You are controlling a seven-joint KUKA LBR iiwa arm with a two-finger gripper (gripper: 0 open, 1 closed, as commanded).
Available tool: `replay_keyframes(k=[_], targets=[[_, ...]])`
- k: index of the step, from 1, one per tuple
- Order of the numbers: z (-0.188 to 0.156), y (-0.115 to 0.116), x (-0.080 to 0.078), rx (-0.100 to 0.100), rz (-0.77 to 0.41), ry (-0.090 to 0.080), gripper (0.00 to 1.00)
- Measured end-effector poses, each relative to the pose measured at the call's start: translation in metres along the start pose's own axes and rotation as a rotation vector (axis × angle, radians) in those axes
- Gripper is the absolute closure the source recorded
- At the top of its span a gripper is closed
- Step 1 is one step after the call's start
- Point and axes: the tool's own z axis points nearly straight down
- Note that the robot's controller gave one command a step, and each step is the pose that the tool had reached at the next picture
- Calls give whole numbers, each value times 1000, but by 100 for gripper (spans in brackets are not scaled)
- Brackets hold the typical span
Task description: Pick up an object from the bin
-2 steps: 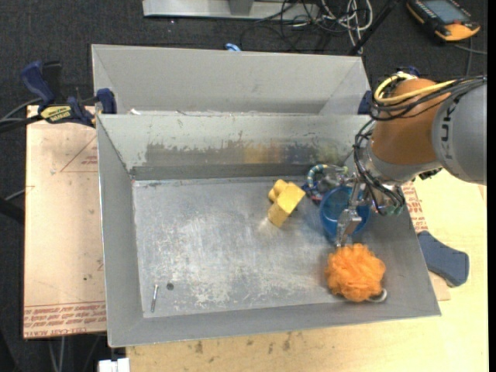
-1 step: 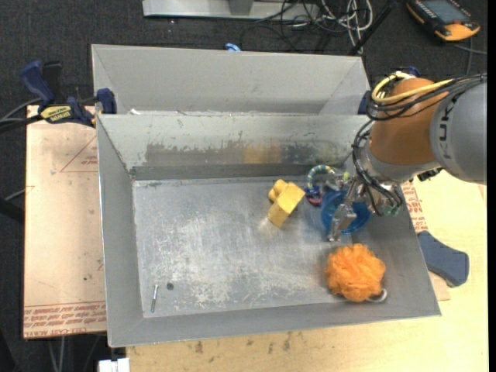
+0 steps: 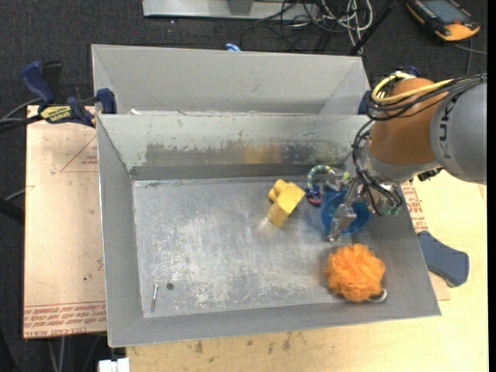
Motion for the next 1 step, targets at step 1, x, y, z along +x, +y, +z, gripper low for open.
replay_keyframes(k=[1], targets=[[-3,0,1,0,0,4,100]])
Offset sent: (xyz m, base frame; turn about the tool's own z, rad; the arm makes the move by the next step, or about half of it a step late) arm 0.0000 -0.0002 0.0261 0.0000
